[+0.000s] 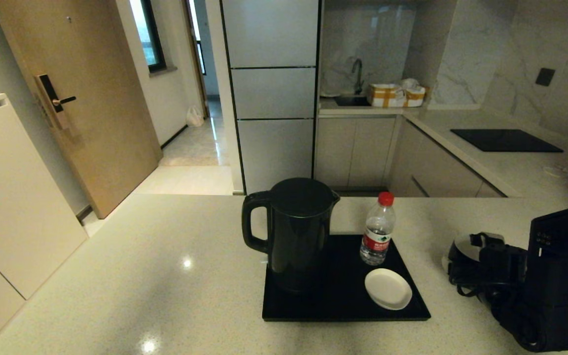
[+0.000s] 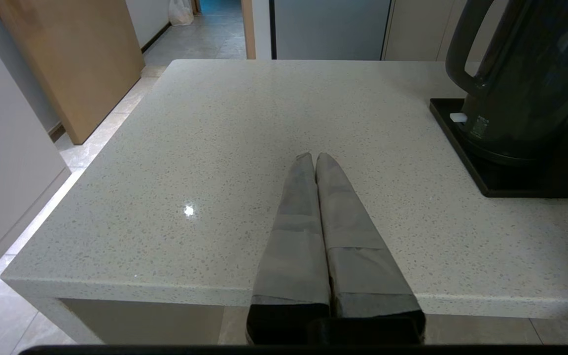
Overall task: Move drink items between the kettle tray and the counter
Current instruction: Return the tea cup to its original position
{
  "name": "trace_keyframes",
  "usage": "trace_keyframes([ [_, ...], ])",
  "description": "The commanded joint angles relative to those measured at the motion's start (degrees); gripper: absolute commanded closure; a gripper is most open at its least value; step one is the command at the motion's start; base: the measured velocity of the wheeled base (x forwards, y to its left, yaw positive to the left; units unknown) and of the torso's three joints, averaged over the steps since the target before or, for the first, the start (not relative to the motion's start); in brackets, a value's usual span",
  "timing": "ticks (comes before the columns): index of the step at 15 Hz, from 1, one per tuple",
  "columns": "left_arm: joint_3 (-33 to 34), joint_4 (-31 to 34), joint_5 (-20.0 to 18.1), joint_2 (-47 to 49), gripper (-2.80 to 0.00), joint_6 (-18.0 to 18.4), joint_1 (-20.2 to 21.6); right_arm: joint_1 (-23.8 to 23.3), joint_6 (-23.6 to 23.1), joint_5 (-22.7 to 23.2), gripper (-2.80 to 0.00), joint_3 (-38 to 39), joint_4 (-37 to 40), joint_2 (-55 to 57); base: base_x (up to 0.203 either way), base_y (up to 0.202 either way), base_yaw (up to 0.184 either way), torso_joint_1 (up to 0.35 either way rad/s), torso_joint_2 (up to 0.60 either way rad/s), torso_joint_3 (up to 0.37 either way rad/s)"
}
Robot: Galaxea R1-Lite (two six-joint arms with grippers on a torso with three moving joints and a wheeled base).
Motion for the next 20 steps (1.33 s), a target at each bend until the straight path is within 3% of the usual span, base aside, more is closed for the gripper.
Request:
trace_keyframes([
  [1,0.01,0.00,0.05,0.01,0.00,0.00,0.01,0.02,0.08,-0.09,0.00,0.18,-0.49,-0.22,0.000,0.000,0.000,0.000,0.00,0.000],
  [11,0.01,0.00,0.05,-0.01,0.00,0.00,0.01,1.68,0.82,-0.03,0.00,5.43,-0.49,-7.08,0.000,0.000,0.000,0.000,0.00,0.000],
  [16,0.01,0.00,-0.04,0.00,0.00,0.00,0.01,13.08,3.98,-1.69,0.00,13.68,-0.49,-13.64,0.000,0.000,0.000,0.000,0.00,0.000],
  [20,0.01,0.00,0.05,-0.01,0.00,0.00,0.01,28.88,4.76,-8.20,0.00,16.63,-0.49,-18.08,0.000,0.000,0.000,0.000,0.00,0.000],
])
